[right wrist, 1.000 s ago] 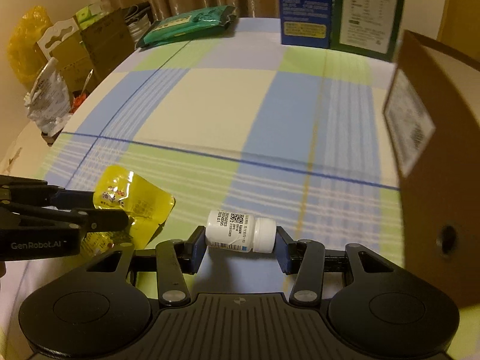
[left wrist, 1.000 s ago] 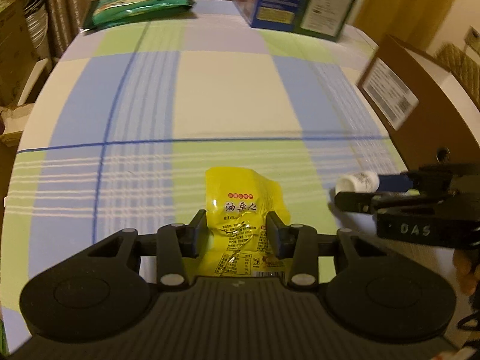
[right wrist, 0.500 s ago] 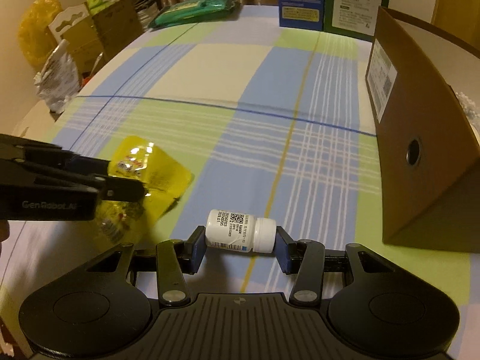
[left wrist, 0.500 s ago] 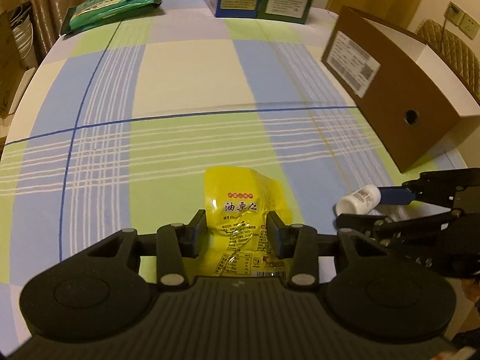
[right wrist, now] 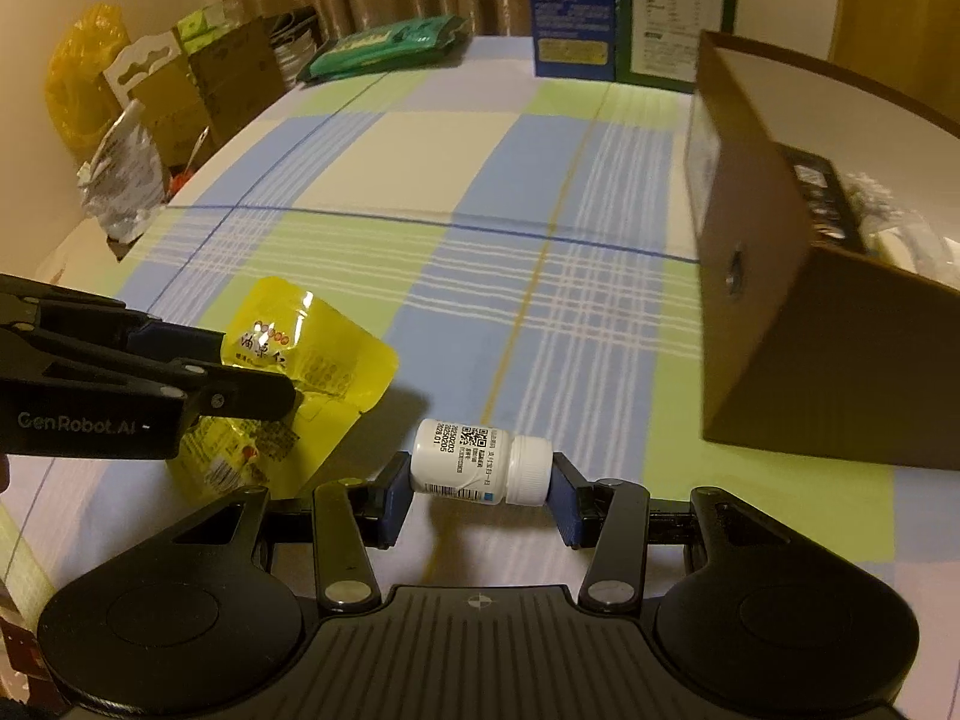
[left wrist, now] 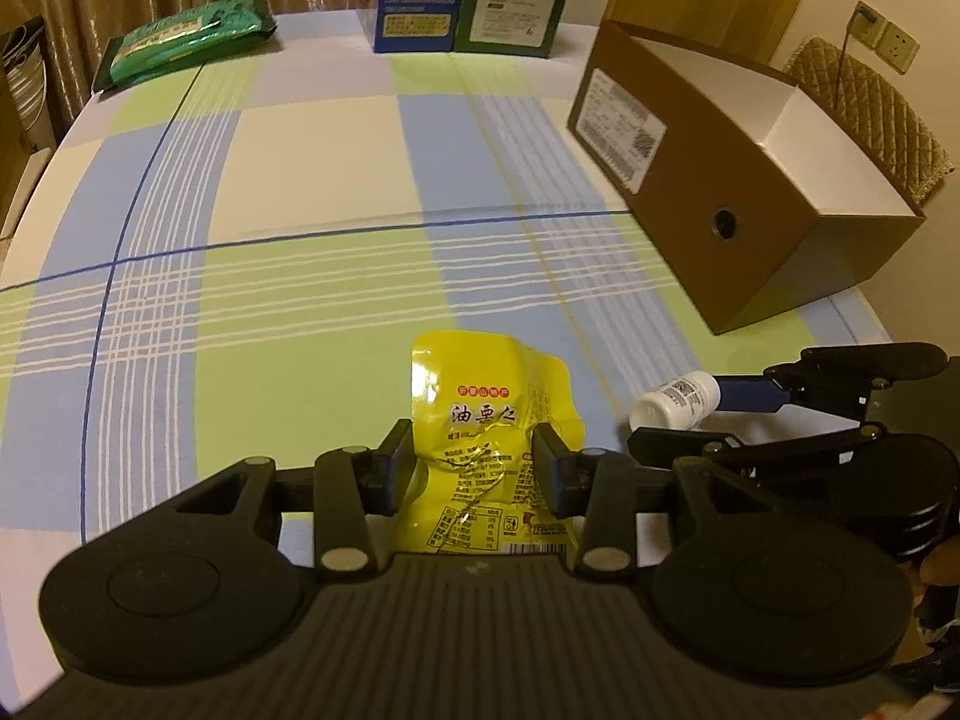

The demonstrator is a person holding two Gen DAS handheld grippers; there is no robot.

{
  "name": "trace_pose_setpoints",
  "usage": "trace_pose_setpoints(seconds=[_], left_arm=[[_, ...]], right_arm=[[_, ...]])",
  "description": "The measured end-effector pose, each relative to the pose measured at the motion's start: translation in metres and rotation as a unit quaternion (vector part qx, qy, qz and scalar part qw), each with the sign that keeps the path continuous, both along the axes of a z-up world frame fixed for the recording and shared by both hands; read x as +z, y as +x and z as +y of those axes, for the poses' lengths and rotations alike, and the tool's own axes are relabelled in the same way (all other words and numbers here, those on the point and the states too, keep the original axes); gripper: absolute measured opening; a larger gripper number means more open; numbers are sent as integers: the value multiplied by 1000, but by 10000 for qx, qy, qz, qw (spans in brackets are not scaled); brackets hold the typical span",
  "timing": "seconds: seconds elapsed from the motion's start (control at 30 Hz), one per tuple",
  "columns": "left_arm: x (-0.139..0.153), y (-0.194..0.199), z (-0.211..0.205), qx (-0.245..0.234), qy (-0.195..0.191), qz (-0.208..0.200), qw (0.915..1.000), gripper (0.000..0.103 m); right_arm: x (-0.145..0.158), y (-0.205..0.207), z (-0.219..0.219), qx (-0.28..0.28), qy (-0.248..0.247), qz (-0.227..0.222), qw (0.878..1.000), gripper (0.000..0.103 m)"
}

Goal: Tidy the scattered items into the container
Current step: 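Carry the yellow packet and pill bottle over the cardboard box with both grippers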

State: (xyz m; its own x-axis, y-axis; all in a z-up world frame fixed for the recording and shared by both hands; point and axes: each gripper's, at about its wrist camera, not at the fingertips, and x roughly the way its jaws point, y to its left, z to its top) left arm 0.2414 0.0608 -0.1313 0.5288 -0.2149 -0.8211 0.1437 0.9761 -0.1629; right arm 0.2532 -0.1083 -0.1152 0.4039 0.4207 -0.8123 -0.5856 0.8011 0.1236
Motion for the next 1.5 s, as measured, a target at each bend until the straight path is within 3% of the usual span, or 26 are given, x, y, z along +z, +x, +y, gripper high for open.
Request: trace_pose_setpoints(seconds=[0.8,1.5], left_arm=[[44,-2,-79,-525,31,-414,9978,36],[90,17,-156,-887,-158,-983,9911,36]], right_arm=[[53,-7,-80,-347,420,-282,9981,45],[102,22,-166,-532,658,-710,9939,45]])
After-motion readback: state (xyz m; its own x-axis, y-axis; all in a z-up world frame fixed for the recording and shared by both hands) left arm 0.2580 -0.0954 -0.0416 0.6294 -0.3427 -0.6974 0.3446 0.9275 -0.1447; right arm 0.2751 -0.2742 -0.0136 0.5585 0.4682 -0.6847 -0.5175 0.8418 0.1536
